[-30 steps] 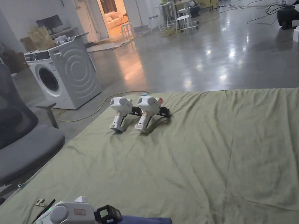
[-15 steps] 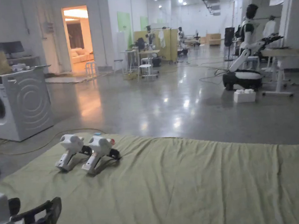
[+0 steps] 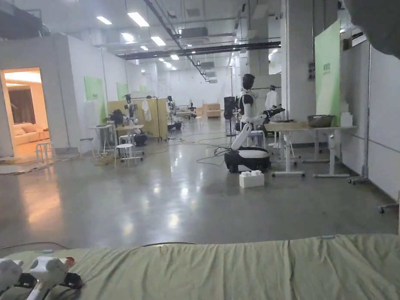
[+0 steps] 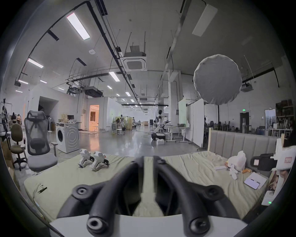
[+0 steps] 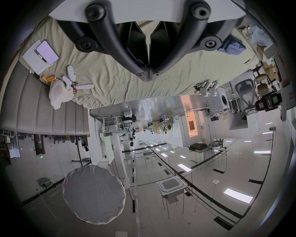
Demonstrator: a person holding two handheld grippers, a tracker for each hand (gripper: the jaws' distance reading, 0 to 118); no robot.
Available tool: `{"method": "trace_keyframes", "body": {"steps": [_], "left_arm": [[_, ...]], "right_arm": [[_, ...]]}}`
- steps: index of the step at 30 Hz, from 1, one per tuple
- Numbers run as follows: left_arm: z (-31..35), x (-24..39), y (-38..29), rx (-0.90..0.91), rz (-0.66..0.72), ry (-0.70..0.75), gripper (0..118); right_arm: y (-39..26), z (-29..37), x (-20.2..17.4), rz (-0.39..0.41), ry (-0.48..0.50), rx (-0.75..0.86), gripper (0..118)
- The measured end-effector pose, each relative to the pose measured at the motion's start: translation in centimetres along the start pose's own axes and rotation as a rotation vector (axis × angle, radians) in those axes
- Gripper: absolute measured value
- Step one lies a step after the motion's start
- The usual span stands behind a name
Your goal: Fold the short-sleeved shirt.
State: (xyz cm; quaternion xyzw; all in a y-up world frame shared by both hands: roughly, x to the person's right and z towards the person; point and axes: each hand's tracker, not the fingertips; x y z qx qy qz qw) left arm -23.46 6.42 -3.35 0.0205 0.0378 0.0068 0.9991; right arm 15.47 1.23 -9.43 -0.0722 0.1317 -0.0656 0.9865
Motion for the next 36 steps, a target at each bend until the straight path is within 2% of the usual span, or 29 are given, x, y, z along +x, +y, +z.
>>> {"method": "trace_keyframes", "body": {"steps": [4, 7, 9, 12, 14, 17, 36], "left_arm": [[1.1, 0.5, -0.4, -0.048, -0.01, -0.01, 0], [1.8, 0.7, -0.9, -0.034, -0.03, -0.04, 0], [1.9, 1.1, -0.9, -0.025, -0.044, -0.028, 0], [1.7, 1.0, -0.8, -0.043, -0.021, -0.035, 0], [1.8, 1.2, -0.9, -0.039, -0.048, -0.019, 0], [1.9, 1.1, -1.1, -0.039, -0.083, -0.021, 0], [1.7, 1.1, -1.2, -0.048, -0.04, 0.001, 1]], "right_arm": [[-0.3, 0.7, -0.2, 0.066, -0.043, 0.002, 0], [-0.6, 0.7, -0.3, 0.057, -0.059, -0.001, 0], [-0.9, 0.7, -0.9, 0.048, -0.105, 0.008, 0], [-0.9, 0.7, -1.0, 0.077, -0.064, 0.008, 0], [-0.8, 0.7, -1.4, 0.088, -0.086, 0.02, 0], [-0.6, 0.7, -1.3, 0.076, -0.066, 0.023, 0], [0.2, 0.6, -1.5, 0.095, -0.055, 0.014, 0]]}}
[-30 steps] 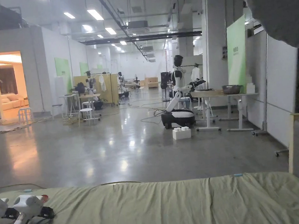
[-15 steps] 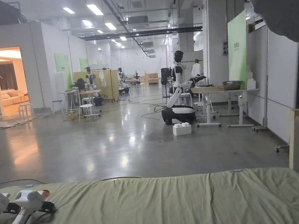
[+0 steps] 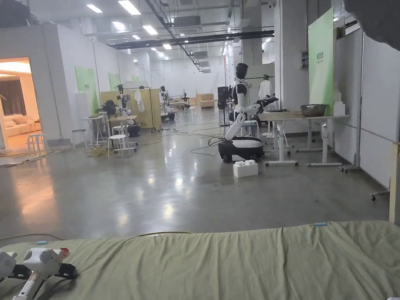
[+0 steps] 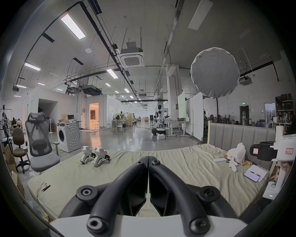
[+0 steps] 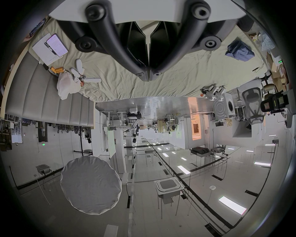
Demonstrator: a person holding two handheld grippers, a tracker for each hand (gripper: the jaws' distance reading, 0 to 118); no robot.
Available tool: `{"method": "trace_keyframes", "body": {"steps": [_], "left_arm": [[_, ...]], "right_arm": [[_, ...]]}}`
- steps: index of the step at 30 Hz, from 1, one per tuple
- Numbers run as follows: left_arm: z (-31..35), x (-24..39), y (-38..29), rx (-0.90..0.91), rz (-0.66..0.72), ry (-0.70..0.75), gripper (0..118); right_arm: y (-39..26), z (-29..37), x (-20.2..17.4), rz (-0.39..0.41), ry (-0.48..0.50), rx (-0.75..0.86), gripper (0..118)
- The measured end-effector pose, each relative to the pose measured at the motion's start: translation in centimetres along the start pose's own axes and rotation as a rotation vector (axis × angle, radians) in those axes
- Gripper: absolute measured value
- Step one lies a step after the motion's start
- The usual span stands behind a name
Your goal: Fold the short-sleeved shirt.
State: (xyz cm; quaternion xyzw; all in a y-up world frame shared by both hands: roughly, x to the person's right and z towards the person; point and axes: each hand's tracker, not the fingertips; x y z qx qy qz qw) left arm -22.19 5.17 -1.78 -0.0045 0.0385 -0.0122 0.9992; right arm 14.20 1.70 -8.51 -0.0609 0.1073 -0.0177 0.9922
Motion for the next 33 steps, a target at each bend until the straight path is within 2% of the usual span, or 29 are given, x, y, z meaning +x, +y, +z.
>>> {"method": "trace_keyframes", "body": {"steps": [3, 4, 5, 6, 7, 8, 9, 11, 12, 13, 16, 22, 33], "left_arm": [[0.01, -0.19, 0.02, -0.002, 0.009, -0.012, 13], [0.0, -0.17, 0.03, -0.001, 0.01, -0.012, 22], [0.01, -0.23, 0.05, 0.001, 0.011, -0.012, 30], [0.0, -0.25, 0.08, 0.001, 0.013, -0.013, 38], [-0.02, -0.26, 0.11, 0.004, 0.017, -0.021, 49], [-0.04, -0.27, 0.13, 0.007, 0.022, -0.023, 60], [-0.01, -0.3, 0.11, 0.012, 0.028, -0.018, 72], [-0.08, -0.17, 0.13, 0.018, 0.028, -0.004, 102], [-0.15, -0.14, 0.13, 0.019, 0.025, -0.002, 113], [-0.18, -0.21, 0.13, 0.019, 0.022, -0.004, 118], [-0.1, -0.16, 0.22, 0.023, 0.02, -0.013, 118], [-0.26, -0.2, 0.2, 0.002, 0.019, -0.002, 118], [-0.19, -0.31, 0.33, -0.004, 0.022, 0.018, 118]], "right_arm": [[0.08, -0.05, -0.04, 0.001, 0.006, -0.002, 0], [0.14, -0.08, -0.04, -0.004, 0.006, -0.005, 4], [0.17, -0.06, -0.03, -0.007, 0.002, -0.003, 15], [0.22, -0.05, 0.01, -0.011, 0.001, -0.003, 34], [0.26, -0.15, 0.03, -0.014, 0.002, -0.007, 63], [0.27, -0.19, 0.03, -0.012, -0.001, -0.009, 77], [0.24, -0.14, 0.0, -0.009, -0.005, -0.002, 84], [0.19, -0.11, -0.02, -0.006, -0.006, 0.006, 87], [0.24, -0.14, 0.0, -0.006, 0.0, 0.002, 88], [0.25, -0.16, 0.0, -0.007, 0.002, 0.0, 94], [0.12, -0.26, -0.08, -0.011, -0.001, -0.002, 118], [0.17, 0.42, -0.11, -0.015, 0.036, 0.018, 118], [-0.05, 0.26, -0.08, -0.023, 0.021, 0.018, 118]]}}
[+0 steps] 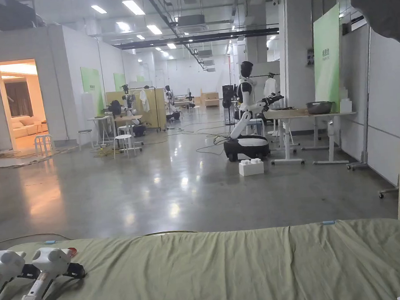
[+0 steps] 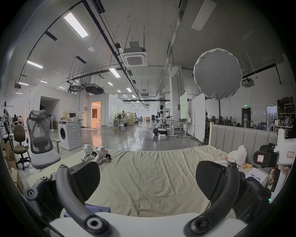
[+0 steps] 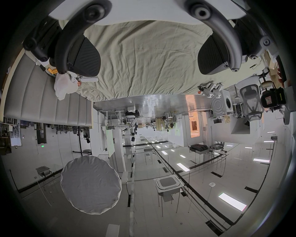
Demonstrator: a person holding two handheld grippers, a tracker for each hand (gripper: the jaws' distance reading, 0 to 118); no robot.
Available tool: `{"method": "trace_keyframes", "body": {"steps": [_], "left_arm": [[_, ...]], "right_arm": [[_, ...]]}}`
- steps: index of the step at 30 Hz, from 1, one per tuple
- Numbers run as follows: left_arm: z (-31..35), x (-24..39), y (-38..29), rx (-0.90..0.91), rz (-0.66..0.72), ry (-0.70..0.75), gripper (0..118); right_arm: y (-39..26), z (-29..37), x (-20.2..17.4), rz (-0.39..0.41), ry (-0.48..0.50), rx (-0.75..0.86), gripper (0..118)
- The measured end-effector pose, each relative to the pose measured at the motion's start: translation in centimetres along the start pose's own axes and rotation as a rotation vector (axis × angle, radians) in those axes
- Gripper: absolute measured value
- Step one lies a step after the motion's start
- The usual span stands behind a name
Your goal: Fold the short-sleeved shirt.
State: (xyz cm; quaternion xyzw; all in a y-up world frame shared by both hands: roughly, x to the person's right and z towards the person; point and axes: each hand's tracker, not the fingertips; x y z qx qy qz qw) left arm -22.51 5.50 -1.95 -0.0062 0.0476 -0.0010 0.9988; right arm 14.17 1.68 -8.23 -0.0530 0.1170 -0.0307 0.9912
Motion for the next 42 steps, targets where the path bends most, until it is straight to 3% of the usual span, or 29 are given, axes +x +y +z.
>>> {"method": "trace_keyframes", "body": {"steps": [18, 25, 27, 29, 32, 35, 39, 42], "left_arm": [[0.2, 0.0, 0.3, -0.014, 0.017, -0.038, 118], [-0.3, 0.0, 0.4, -0.059, 0.053, -0.043, 118], [-0.5, 0.1, 0.3, -0.079, 0.041, -0.025, 118], [-0.9, 0.1, 0.3, -0.118, 0.042, -0.036, 118], [-1.8, -0.5, 0.3, -0.196, 0.205, -0.217, 118], [-2.3, -1.1, 0.2, -0.174, 0.386, -0.273, 118], [-2.9, -0.4, 1.1, -0.219, 0.355, -0.144, 118], [-3.3, -0.2, 1.0, -0.233, 0.369, -0.134, 118]], "right_arm": [[0.4, -0.4, 0.2, -0.043, -0.016, -0.044, 118], [1.0, -1.1, 0.1, -0.171, -0.053, -0.127, 118], [1.3, -1.3, -0.3, -0.167, -0.061, -0.166, 118], [1.1, -1.5, -0.9, -0.108, -0.061, -0.187, 118], [0.5, -1.5, -1.5, -0.072, -0.063, -0.156, 118], [0.2, -1.7, -1.5, -0.051, -0.029, -0.202, 118], [0.2, -1.5, -1.3, -0.067, -0.03, -0.206, 118], [0.4, -1.5, -0.6, -0.131, -0.017, -0.211, 118]]}}
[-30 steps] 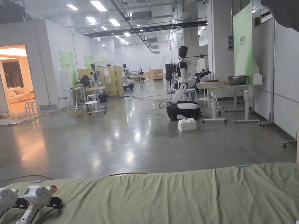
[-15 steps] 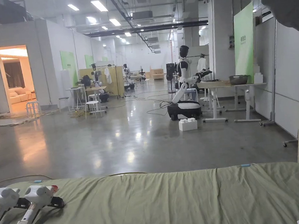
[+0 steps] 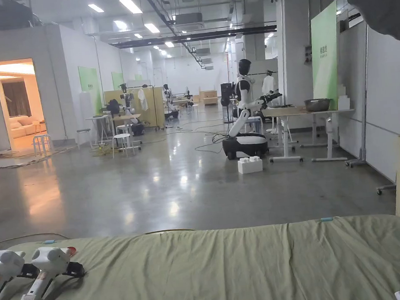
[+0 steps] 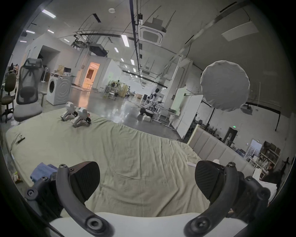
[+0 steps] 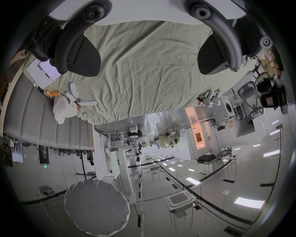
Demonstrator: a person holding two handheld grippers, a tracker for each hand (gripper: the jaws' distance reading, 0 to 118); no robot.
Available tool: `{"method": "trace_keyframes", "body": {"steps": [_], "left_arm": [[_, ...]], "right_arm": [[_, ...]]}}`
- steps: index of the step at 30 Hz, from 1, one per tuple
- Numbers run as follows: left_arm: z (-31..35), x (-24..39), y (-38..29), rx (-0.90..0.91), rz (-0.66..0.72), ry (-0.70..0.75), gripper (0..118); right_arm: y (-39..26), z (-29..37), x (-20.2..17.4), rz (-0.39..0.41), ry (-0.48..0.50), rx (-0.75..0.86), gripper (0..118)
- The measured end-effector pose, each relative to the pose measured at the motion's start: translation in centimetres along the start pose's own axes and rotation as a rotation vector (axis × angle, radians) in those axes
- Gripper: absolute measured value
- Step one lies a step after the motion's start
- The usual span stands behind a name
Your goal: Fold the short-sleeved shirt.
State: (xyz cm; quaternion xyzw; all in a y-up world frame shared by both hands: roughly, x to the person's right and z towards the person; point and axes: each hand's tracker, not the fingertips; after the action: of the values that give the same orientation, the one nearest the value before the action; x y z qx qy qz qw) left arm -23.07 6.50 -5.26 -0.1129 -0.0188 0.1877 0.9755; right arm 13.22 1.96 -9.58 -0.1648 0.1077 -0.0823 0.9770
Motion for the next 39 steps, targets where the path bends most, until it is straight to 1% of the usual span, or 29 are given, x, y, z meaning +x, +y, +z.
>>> {"method": "trace_keyframes", "body": {"steps": [2, 4, 7, 13, 15, 17, 19, 23, 25, 27, 30, 33, 36, 38, 39], "left_arm": [[-0.2, 0.0, -0.3, -0.025, 0.044, -0.028, 118], [-0.3, 0.3, -0.5, -0.028, 0.038, -0.017, 118], [-0.1, 0.8, -0.8, -0.017, -0.004, -0.018, 118], [-0.2, 1.5, -0.6, -0.019, -0.011, -0.039, 118], [-0.4, 1.5, -0.7, -0.051, -0.016, -0.044, 118], [-0.5, 1.2, -0.9, -0.035, -0.024, -0.063, 118], [-0.6, 1.2, -0.9, -0.039, -0.009, -0.013, 118], [0.1, 1.4, -1.4, 0.007, -0.044, 0.022, 118], [0.7, 1.3, -1.4, 0.048, -0.05, -0.013, 118], [1.2, 1.3, -1.2, 0.07, -0.064, -0.079, 118], [1.5, 0.8, -0.7, 0.098, -0.053, -0.111, 118], [1.8, 0.7, -0.7, 0.156, -0.064, -0.086, 118], [2.3, 1.0, -1.0, 0.219, -0.149, -0.02, 118], [2.7, 1.4, -1.3, 0.249, -0.223, 0.034, 118], [3.0, 1.7, -1.4, 0.266, -0.278, 0.036, 118]], "right_arm": [[0.2, 0.0, 0.2, -0.043, 0.017, -0.002, 118], [0.4, 0.1, 0.3, -0.064, 0.018, -0.006, 118], [0.4, 0.1, 0.3, -0.059, 0.032, -0.001, 118], [0.0, -0.1, 0.1, -0.035, 0.028, -0.019, 118], [-0.1, -0.2, 0.1, -0.03, 0.03, -0.026, 118], [-0.2, -0.2, 0.1, -0.02, 0.031, -0.026, 118], [-0.3, -0.2, 0.1, -0.013, 0.029, -0.025, 118], [-0.4, -0.2, 0.2, -0.025, 0.028, -0.025, 118], [-0.5, 0.0, 0.4, -0.035, 0.04, -0.005, 118], [-0.5, 0.4, 0.6, -0.04, 0.058, 0.043, 118], [-0.4, 1.0, 0.3, -0.011, 0.06, 0.075, 118], [-0.2, 1.5, -0.5, 0.064, 0.03, 0.119, 118], [-0.2, 1.7, -1.2, 0.135, 0.002, 0.162, 118], [-0.3, 1.7, -1.5, 0.148, -0.008, 0.178, 118], [-0.2, 1.7, -1.6, 0.149, -0.005, 0.179, 118]]}}
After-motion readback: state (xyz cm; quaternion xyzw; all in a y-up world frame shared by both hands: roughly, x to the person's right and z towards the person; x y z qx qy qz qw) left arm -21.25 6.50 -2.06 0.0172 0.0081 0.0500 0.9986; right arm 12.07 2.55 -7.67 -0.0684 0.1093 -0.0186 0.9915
